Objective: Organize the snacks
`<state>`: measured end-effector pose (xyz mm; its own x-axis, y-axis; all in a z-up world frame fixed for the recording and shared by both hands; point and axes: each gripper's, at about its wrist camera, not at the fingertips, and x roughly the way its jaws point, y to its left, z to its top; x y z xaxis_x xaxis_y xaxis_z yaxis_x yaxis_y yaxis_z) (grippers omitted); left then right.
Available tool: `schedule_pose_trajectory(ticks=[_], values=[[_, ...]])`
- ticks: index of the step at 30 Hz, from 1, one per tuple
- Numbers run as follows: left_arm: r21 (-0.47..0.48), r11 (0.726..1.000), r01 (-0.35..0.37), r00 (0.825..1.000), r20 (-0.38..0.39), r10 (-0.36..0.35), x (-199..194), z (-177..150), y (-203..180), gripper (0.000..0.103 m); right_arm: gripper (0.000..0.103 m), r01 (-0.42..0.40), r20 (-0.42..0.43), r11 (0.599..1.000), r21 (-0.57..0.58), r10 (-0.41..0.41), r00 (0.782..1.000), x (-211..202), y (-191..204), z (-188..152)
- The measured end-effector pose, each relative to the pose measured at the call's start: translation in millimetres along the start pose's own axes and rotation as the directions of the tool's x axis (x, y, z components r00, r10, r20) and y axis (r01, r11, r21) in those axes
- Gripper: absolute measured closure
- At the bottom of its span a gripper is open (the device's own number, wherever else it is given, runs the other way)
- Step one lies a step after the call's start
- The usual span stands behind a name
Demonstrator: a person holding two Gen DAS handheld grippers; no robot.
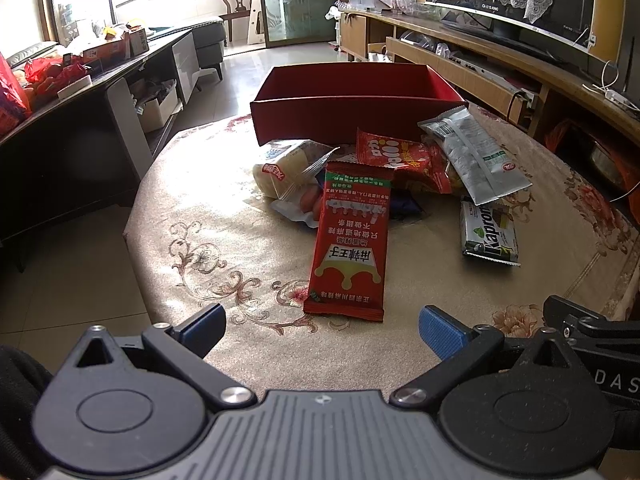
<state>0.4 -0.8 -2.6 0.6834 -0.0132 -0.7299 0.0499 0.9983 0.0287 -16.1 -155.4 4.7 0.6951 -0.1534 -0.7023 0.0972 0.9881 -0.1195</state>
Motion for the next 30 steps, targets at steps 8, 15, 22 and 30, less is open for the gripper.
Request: schedule_pose_trajectory(ticks=[8, 15, 22, 30], values=[[0.003, 1.0, 0.0, 1.0, 0.0, 0.0, 1.3, -1.8, 0.2, 0.002, 0.0, -0.001, -0.004, 1.0, 0.003, 0.001, 1.0, 0.8, -0.4, -0.1], [0.004, 1.0, -0.004, 1.0, -0.001, 0.004, 2.5, -1.8, -1.0, 0.002, 0.0, -0.002, -0.009, 1.0, 0.006, 0.002, 1.0, 2.2, -1.2, 0.5], [-0.003, 1.0, -0.02, 1.0, 0.002, 0.02, 0.3, 7.8, -3.9, 0.003, 0.0, -0.007, -0.004, 1.0, 0.015, 0.007, 1.0, 2.4, -2.3, 4.8], [-0.009, 1.0, -0.005, 1.0, 0.006, 0.005, 22.0, 36.8, -7.2, 0.003, 0.0, -0.056, -0.016, 0.995, 0.082, 0.058, 0.998, 18.2, -12.7, 29.7]])
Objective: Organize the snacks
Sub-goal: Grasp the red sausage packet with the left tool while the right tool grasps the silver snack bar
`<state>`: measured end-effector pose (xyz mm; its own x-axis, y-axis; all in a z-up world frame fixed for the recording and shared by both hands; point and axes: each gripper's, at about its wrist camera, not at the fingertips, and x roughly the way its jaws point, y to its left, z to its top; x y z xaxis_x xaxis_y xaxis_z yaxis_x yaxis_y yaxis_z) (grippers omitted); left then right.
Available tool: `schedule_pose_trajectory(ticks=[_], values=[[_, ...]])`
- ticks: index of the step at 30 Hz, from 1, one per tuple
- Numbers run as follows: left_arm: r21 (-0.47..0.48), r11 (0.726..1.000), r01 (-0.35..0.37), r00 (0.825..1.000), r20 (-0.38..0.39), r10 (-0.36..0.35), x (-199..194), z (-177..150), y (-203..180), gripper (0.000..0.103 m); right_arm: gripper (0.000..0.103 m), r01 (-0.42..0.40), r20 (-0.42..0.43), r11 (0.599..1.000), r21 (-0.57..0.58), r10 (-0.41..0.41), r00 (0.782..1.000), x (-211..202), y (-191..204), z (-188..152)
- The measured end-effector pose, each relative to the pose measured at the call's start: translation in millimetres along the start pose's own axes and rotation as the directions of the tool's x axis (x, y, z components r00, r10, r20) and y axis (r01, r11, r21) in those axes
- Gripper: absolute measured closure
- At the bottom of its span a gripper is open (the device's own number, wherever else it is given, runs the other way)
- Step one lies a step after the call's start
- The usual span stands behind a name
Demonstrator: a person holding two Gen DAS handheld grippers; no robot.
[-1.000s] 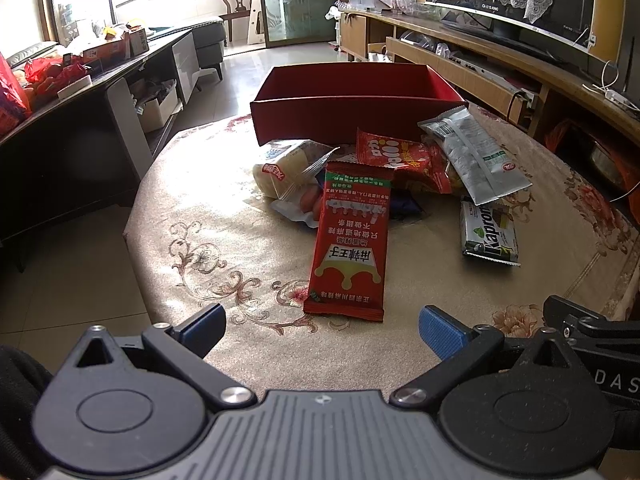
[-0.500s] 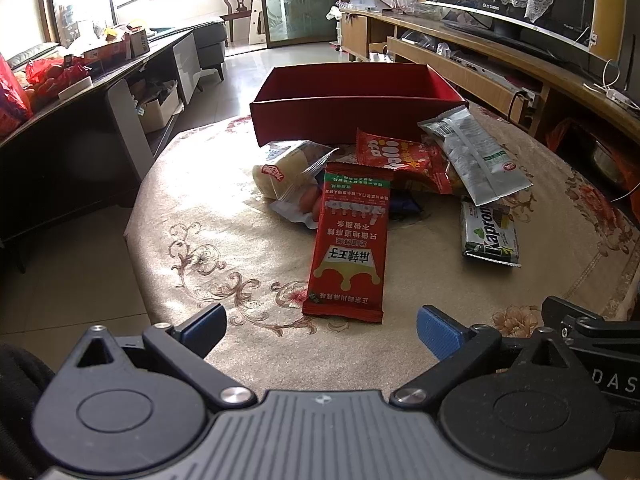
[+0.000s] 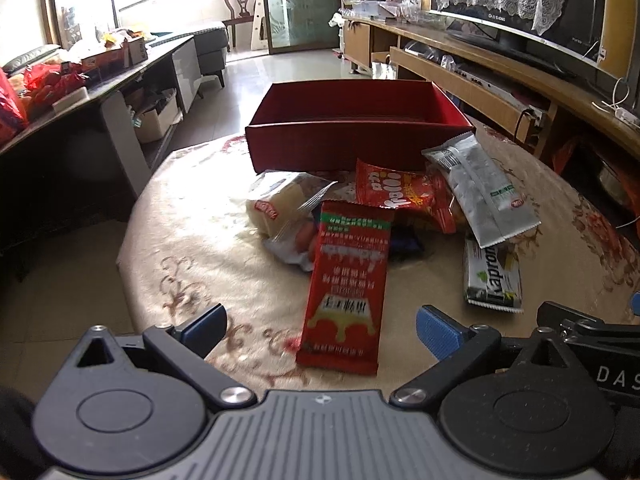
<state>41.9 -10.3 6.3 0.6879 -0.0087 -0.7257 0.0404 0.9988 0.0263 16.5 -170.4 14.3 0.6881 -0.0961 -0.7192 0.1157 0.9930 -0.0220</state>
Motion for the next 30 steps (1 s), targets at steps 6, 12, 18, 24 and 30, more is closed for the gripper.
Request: schedule_pose_trajectory(ticks=[6, 12, 18, 24, 30], values=[[-0.007, 1.0, 0.009, 0.999, -0.038, -0.01, 26.5, 15.3, -4.9, 0.003, 0.0, 0.009, -0.005, 1.0, -0.009, -0.009, 1.0, 21.3, -1.1, 23.8], [-0.003, 1.0, 0.015, 0.998, -0.061, -0.015, 49.6, 28.0, -10.1, 0.002, 0.0, 0.031, -0.006, 0.998, -0.047, -0.032, 0.999, 51.6, 1.7, 55.9], [-0.019, 1.0, 0.006, 0.994, -0.106, -0.008, 72.5, 32.8, -10.4, 0.002, 0.0, 0.045, -0.024, 0.994, -0.1, -0.047, 0.999, 82.2, 10.7, 81.6], [-0.016, 1.0, 0.002, 0.99, -0.138, -0.004, 89.8, 36.0, -12.9, 0.002, 0.0, 0.038, -0.053, 0.982, -0.186, -0.048, 0.997, 105.8, 28.5, 95.4], [-0.027, 1.0, -0.007, 0.984, -0.176, 0.002, 105.8, 36.6, -10.9, 0.002, 0.0, 0.038, -0.056, 0.964, -0.264, -0.055, 0.997, 122.4, 41.5, 105.1]])
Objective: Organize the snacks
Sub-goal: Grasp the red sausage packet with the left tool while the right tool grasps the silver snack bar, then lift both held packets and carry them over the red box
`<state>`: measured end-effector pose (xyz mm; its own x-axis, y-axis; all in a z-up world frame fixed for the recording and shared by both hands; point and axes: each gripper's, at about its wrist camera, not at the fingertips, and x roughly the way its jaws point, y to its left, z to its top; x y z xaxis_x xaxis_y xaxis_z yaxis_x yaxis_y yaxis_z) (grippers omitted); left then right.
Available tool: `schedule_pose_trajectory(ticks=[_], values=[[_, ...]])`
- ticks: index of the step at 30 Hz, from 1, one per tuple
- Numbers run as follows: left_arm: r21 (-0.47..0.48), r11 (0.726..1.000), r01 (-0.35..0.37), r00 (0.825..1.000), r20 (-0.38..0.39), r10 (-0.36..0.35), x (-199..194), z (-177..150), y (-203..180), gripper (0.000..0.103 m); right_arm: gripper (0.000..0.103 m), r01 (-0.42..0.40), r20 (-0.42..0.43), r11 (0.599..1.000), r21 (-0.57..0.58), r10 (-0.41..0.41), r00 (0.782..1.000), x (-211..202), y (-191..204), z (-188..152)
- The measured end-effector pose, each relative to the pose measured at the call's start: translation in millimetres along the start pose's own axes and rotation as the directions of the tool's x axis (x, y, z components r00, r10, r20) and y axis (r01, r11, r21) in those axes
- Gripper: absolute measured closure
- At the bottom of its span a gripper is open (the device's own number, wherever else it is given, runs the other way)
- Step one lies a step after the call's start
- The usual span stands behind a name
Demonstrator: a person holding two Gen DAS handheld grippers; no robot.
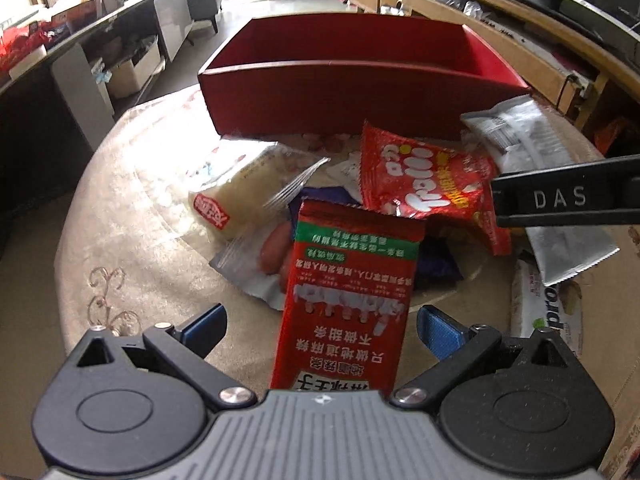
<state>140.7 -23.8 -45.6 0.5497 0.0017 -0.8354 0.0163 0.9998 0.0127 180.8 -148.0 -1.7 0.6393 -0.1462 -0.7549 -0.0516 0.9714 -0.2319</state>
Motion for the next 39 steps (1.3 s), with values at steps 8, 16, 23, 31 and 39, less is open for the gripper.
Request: schedule_pose_trajectory(ticks=[8, 16, 23, 31, 39], values=[[-0.007, 1.0, 0.008, 1.0, -0.027, -0.009, 11.0, -2.0, -1.2, 0.002, 0.003, -0.005, -0.035, 0.999, -0.053, 0.003, 0.999, 17.3, 6.7, 4.5], [-0.015, 1.0, 0.019, 0.999, -0.039, -0.019, 11.7, 2.4, 3.8, 0.009, 0.033, -0.129, -0.082, 0.99, 0.06, 0.133, 0.988, 23.0, -9.0, 6.4], [-0.048, 0.999, 0.025, 0.999, -0.039, -0.027, 8.2, 6.0, 14.8, 0.025, 0.039, -0.171, -0.087, 0.981, 0.089, 0.178, 0.98, 19.5, -19.3, 4.0], [-0.065, 0.996, 0.066, 0.997, -0.029, -0.068, 4.9, 7.6, 18.8, 0.041, 0.046, -0.213, -0.078, 0.968, 0.136, 0.225, 0.971, 13.1, -32.1, 1.2], [-0.094, 0.991, 0.096, 0.994, -0.032, -0.1, 3.8, 10.8, 21.3, 0.05, 0.053, -0.238, -0.065, 0.96, 0.147, 0.249, 0.966, 7.2, -36.7, -1.5]])
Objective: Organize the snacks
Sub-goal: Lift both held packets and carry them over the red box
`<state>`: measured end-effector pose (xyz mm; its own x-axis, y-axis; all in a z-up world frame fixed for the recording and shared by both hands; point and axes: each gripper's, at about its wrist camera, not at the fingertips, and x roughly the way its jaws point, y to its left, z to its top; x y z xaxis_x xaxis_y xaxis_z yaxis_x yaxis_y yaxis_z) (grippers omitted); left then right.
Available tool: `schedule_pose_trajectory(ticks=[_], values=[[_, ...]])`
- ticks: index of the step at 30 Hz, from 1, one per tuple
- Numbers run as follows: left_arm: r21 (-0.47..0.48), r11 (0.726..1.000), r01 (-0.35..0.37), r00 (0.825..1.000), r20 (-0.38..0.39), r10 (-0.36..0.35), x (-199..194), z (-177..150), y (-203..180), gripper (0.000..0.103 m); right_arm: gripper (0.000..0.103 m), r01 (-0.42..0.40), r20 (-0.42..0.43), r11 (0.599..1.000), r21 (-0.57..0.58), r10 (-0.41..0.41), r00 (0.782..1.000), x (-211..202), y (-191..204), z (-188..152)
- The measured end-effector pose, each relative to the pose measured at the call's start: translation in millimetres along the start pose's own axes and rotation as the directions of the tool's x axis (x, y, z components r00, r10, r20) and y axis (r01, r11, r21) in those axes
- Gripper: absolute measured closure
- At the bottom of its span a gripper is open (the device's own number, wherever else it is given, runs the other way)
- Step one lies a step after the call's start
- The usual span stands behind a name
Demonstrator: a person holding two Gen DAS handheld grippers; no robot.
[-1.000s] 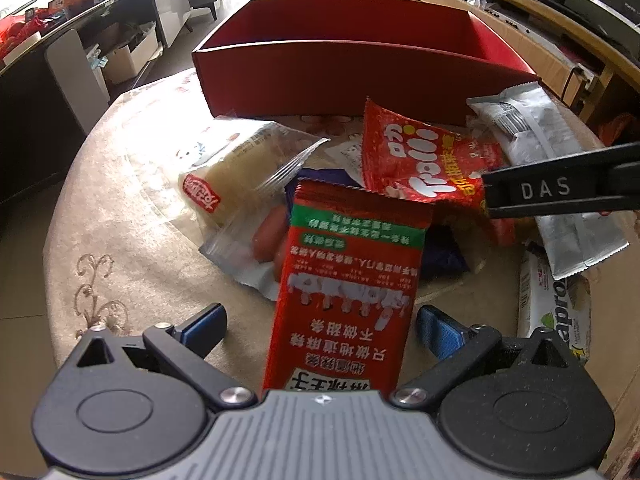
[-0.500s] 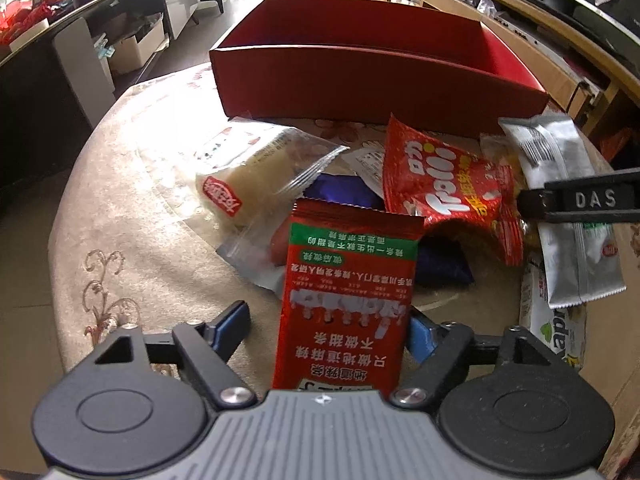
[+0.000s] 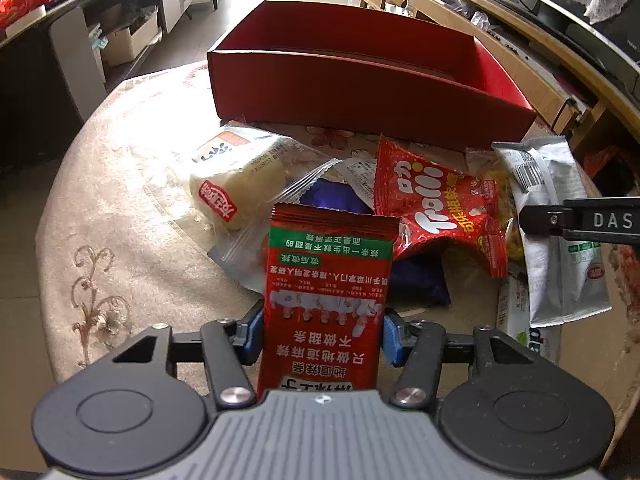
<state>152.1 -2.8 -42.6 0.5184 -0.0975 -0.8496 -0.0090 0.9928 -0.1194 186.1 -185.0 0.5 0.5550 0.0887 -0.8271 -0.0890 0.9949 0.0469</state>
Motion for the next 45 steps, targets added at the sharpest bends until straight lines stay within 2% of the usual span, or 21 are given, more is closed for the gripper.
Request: schedule_pose_trajectory(ticks=[7, 14, 31, 45], values=[[-0.025, 0.999, 0.026, 1.0, -0.006, -0.026, -6.6, -0.5, 7.3, 0.052, 0.062, -0.032, 0.016, 0.999, 0.013, 0.032, 0.999, -7.4, -1.9, -0.7], [-0.039, 0.998, 0.052, 0.999, 0.011, -0.051, -19.2, 1.4, 8.2, 0.053, 0.065, -0.041, 0.026, 0.999, 0.023, 0.04, 0.999, -11.6, -2.9, -2.4], [-0.034, 0.993, 0.109, 0.99, 0.093, -0.105, -41.0, 25.3, -3.2, 0.053, 0.066, -0.081, 0.095, 0.996, 0.045, 0.077, 0.992, -32.6, -3.5, 1.3], [-0.039, 0.992, 0.119, 0.978, 0.178, -0.11, -47.1, 71.3, -7.7, 0.053, 0.066, -0.112, 0.155, 0.993, 0.049, 0.103, 0.983, -37.5, 6.4, 23.6]])
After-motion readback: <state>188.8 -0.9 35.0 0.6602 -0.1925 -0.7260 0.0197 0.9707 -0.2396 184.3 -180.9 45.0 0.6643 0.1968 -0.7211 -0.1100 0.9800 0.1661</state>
